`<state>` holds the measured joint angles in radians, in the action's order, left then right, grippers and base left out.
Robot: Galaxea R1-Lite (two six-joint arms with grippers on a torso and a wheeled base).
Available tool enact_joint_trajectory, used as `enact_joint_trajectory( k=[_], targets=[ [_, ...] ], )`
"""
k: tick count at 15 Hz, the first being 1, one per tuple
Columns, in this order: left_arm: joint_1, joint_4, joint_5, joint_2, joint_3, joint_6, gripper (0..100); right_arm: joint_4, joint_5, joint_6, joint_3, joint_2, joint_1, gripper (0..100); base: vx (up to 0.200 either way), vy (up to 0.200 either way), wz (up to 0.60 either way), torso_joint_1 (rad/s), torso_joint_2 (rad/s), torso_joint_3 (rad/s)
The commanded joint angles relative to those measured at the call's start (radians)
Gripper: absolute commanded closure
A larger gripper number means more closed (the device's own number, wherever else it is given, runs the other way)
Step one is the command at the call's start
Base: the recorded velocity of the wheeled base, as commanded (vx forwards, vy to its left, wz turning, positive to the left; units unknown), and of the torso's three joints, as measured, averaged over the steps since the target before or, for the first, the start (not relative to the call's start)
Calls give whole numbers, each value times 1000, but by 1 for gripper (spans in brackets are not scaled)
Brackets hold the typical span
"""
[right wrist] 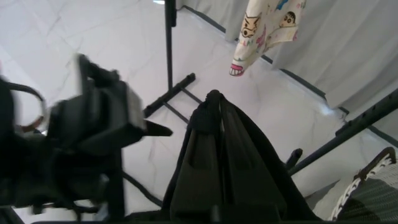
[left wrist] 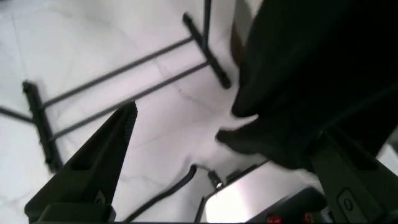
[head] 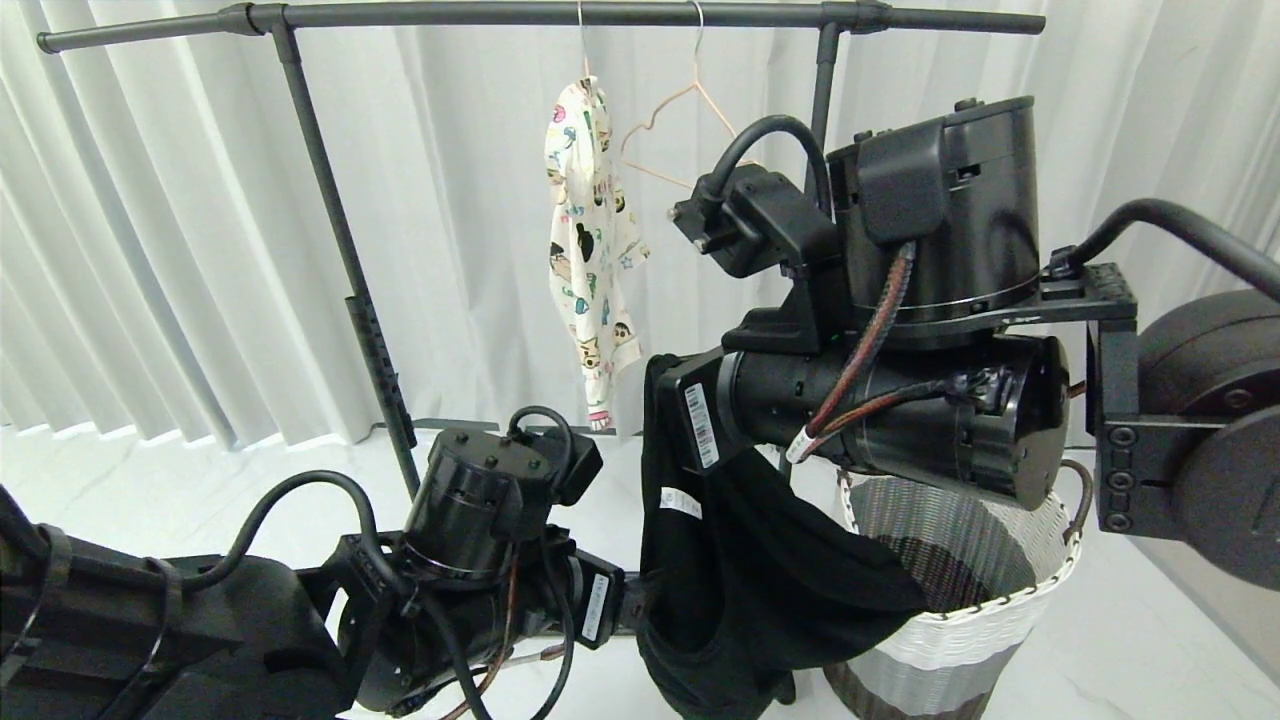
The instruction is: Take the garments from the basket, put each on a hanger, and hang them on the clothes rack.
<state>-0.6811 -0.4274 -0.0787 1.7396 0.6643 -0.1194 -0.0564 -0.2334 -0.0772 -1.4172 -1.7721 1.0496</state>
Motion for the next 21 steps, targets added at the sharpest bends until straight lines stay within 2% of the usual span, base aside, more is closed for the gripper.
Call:
enact_joint_trajectory(
  k=[1, 4, 7, 8, 12, 14, 17, 18, 20, 21],
  targets=[
    [20, -1, -4, -9, -55, 0, 0, -2, -1, 1, 0, 7, 0, 100, 0, 0, 0, 0, 0, 0],
    [78, -27, -6, -20, -94, 0, 0, 0, -1, 1, 1, 7, 0, 100, 0, 0, 0, 0, 0, 0],
    [87, -31, 2, -32, -95, 0, 0, 0, 0, 1, 3, 3, 0, 100, 0, 0, 0, 0, 0, 0],
    [87, -31, 2, -34, -101, 0, 100, 0, 0, 1, 3, 3, 0, 100, 0, 0, 0, 0, 0, 0],
    [92, -39, -18, -68, -143, 7, 100, 0, -1, -3, 20, 0, -11, 100, 0, 0, 0, 0, 0, 0],
    [100, -39, -96, -135, -178, 38, 100, -14, -3, -9, 43, -27, -26, 100, 0, 0, 0, 0, 0, 0],
    [169, -27, -127, -276, -178, 58, 100, -69, -4, -45, 41, -67, -36, 100, 0, 0, 0, 0, 0, 0],
    [190, 30, -127, -327, -155, 73, 100, -88, -7, -55, 44, -69, -42, 100, 0, 0, 0, 0, 0, 0],
    [184, 334, -104, -457, -34, 96, 100, -92, -12, -53, 47, -55, -66, 100, 0, 0, 0, 0, 0, 0],
    [172, 455, -72, -488, 58, 95, 100, -92, -12, -53, 52, -32, -80, 100, 0, 0, 0, 0, 0, 0]
  ],
)
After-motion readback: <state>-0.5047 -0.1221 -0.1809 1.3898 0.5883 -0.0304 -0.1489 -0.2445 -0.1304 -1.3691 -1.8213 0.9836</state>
